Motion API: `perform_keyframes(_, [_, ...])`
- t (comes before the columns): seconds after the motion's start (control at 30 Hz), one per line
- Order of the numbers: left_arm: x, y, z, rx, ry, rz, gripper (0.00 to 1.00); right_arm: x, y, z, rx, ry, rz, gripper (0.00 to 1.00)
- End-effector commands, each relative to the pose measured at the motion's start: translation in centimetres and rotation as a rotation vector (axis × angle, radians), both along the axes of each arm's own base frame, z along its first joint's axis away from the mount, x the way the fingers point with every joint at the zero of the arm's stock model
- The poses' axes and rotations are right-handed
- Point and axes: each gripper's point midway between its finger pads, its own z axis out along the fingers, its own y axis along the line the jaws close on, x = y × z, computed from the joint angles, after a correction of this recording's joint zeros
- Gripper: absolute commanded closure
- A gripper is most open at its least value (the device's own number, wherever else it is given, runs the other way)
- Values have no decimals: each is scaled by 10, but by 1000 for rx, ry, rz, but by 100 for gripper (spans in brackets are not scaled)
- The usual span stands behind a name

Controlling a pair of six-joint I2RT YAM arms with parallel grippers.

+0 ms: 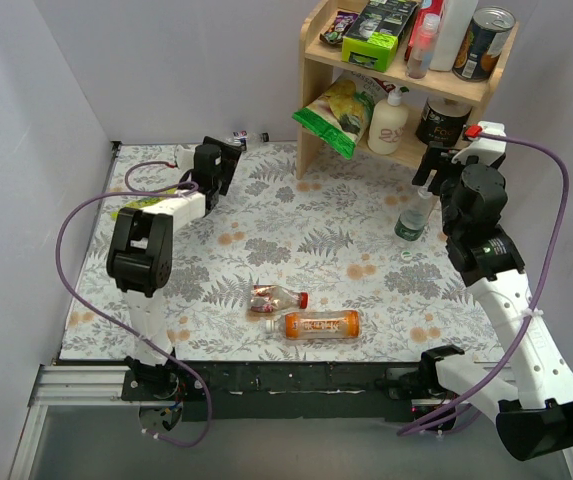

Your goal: Unscrew the bottle caps

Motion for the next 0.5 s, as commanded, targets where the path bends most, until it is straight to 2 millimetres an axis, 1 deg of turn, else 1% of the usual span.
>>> perform_keyframes(0.0, [47, 21, 15, -59, -55, 223, 2, -6, 8, 36, 43, -80, 58, 16])
perform_keyframes(0.03, [54, 23, -13, -51, -2, 239, 2, -8, 10, 40, 49, -91, 67, 16])
perform_keyframes(0.07, [61, 20, -18, -51, -2, 240, 2, -10, 13, 44, 55, -101, 90, 16])
perform_keyframes(0.1, [73, 21, -11, -64, -26, 252, 2, -11, 15, 47, 55, -107, 100, 16])
perform_keyframes(0.13, [80, 21, -14, -71, -27, 258, 2, -11, 15, 49, 57, -111, 103, 16])
perform_keyframes(0.17, [86, 20, -38, -68, 4, 265, 2, -13, 16, 54, 57, -121, 112, 16])
perform_keyframes(0.2, [98, 19, -26, -79, -29, 266, 2, -14, 16, 56, 50, -124, 114, 16])
perform_keyframes(0.23, [104, 20, -31, -72, -31, 280, 2, -15, 14, 58, 43, -126, 109, 16])
perform_keyframes(0.27, [108, 21, -46, -57, -19, 286, 2, -15, 13, 60, 39, -130, 106, 16])
perform_keyframes(0.3, [117, 20, -39, -62, -44, 292, 2, -16, 12, 63, 27, -135, 103, 16])
perform_keyframes(0.37, [126, 22, -42, -70, -62, 307, 2, -19, 9, 67, 22, -144, 92, 16])
perform_keyframes(0.4, [129, 21, -60, -72, -45, 314, 2, -19, 9, 67, 18, -146, 92, 16])
perform_keyframes(0.43, [136, 20, -52, -86, -64, 320, 2, -21, 10, 69, 19, -152, 99, 17])
perform_keyframes(0.47, [140, 21, -55, -86, -70, 331, 2, -21, 11, 71, 20, -158, 108, 17])
